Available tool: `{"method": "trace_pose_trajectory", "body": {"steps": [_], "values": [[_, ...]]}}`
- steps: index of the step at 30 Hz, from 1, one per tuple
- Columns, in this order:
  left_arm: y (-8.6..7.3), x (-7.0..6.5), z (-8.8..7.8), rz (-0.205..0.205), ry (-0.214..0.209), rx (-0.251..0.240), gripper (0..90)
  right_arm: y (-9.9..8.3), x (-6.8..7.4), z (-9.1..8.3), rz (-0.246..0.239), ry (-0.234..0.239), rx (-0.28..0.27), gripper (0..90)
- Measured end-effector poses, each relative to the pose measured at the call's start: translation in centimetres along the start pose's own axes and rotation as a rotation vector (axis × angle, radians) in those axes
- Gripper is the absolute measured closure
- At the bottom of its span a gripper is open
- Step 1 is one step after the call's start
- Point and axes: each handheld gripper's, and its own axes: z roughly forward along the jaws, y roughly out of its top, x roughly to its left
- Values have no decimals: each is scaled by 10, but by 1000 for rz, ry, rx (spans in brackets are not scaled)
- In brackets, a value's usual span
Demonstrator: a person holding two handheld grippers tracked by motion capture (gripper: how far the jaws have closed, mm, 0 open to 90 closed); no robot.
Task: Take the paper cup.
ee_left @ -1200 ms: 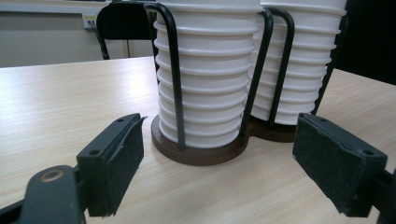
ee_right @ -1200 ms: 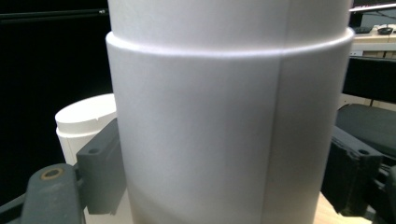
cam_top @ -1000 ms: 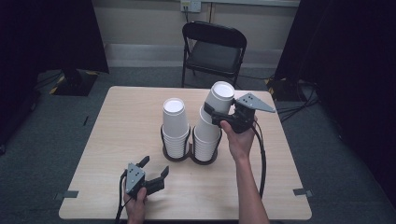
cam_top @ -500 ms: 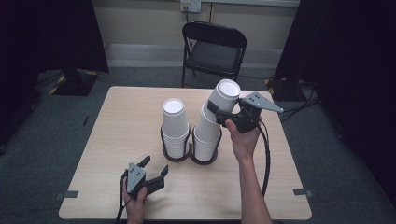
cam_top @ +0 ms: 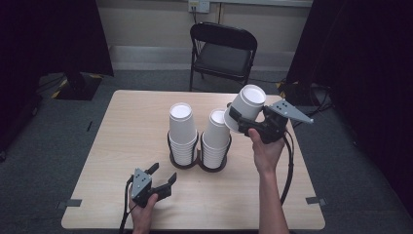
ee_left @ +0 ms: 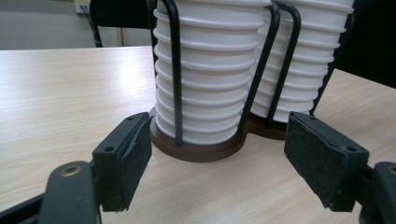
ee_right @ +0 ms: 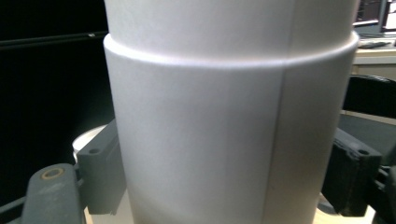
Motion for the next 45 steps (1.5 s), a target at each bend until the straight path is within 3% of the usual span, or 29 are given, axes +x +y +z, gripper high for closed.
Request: {"method": "trace_pose_trajectory", "body": {"steps": [2,3,16,22,35,38,45], "values": [[0,-1,1,1,-11,-1,233,-3,0,-7,-5,-54,-9,169],[0,-1,1,-4,-27,-7,235,-5,-1,-10,4,-58,-8,169],[0,-7,4,-26,-99,-53,239,-49,-12,-34,155,-74,42,170],[7,-13,4,-20,-128,-61,276,-61,-11,-44,179,-65,49,171],[11,-23,8,-31,-198,-71,316,-93,11,-53,225,-26,61,170],[10,-22,9,-50,-239,-75,323,-97,18,-54,236,-13,59,171],[9,-26,13,-15,-280,-74,436,-111,30,-50,264,18,84,171]]}}
